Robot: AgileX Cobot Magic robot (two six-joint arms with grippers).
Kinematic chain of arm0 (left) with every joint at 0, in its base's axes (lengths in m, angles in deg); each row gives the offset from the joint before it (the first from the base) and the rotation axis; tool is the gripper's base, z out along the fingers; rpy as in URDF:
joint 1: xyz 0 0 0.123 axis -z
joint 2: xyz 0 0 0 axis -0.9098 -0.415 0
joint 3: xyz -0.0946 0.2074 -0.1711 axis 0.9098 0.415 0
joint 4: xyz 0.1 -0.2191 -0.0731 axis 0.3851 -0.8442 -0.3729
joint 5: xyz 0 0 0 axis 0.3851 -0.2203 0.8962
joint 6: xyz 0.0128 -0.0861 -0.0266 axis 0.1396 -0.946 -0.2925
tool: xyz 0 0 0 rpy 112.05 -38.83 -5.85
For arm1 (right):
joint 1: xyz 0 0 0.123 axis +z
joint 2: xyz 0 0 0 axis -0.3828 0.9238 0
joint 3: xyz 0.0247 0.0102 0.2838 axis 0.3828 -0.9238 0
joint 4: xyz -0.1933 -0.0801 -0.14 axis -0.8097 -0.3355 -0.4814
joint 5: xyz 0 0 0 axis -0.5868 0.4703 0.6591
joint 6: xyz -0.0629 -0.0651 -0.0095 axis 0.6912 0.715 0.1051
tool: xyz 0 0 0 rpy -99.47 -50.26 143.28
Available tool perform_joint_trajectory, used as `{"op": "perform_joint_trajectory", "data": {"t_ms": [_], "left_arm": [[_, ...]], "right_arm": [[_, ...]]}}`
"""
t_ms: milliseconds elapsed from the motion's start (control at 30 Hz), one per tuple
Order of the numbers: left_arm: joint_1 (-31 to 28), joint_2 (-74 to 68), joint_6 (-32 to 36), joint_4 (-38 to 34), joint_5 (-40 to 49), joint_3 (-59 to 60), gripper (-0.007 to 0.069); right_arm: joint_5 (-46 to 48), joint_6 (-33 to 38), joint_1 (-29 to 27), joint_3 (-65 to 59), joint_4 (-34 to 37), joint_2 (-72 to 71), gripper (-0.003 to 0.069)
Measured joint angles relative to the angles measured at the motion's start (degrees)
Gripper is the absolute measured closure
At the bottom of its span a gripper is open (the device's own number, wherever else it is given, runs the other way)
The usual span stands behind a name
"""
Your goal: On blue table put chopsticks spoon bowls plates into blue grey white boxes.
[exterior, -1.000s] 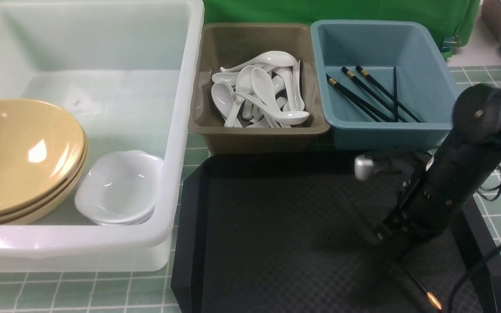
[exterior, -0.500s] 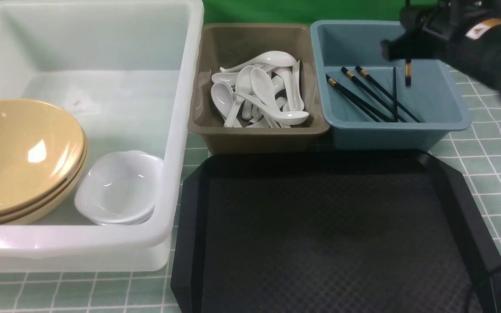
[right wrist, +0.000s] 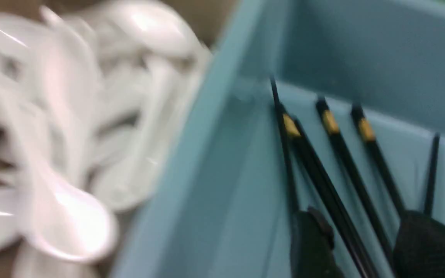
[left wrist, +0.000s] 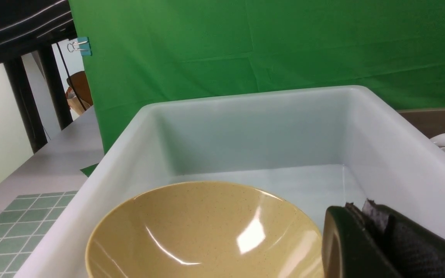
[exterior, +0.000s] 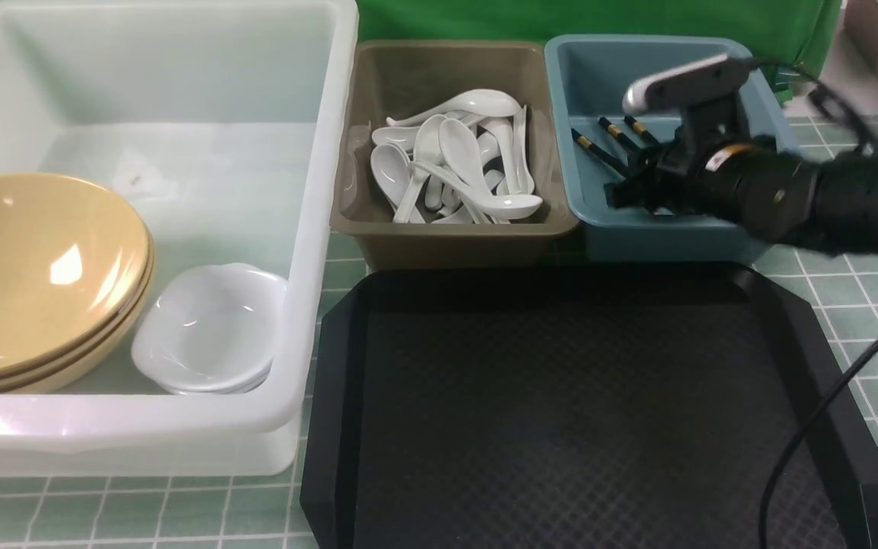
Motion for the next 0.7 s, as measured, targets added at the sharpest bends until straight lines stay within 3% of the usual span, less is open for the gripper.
{"op": "perform_joint_trajectory", "data": {"t_ms": [133,267,500,700], "left_arm": [[0.00,0.00,0.00,0.00,0.00,0.00,0.0620],[0.00,0.00,0.00,0.00,0.07,0.00,0.0620],[0.00,0.00,0.00,0.00,0.09,0.00,0.0620],[0.00,0.00,0.00,0.00,0.13,0.00,0.0620]], "right_arm": [[14.61,7.56,0.00,0.34,-0.26,-18.55,0.0389],[22.84,10.39,0.00,0.45,-0.73,-33.89,0.0484],[23.91,10.58,0.00,-4.72,-0.88,-55.07,0.0589],[20.24,10.58,0.00,-16.72,-0.88,-71.06,0.0611]]}}
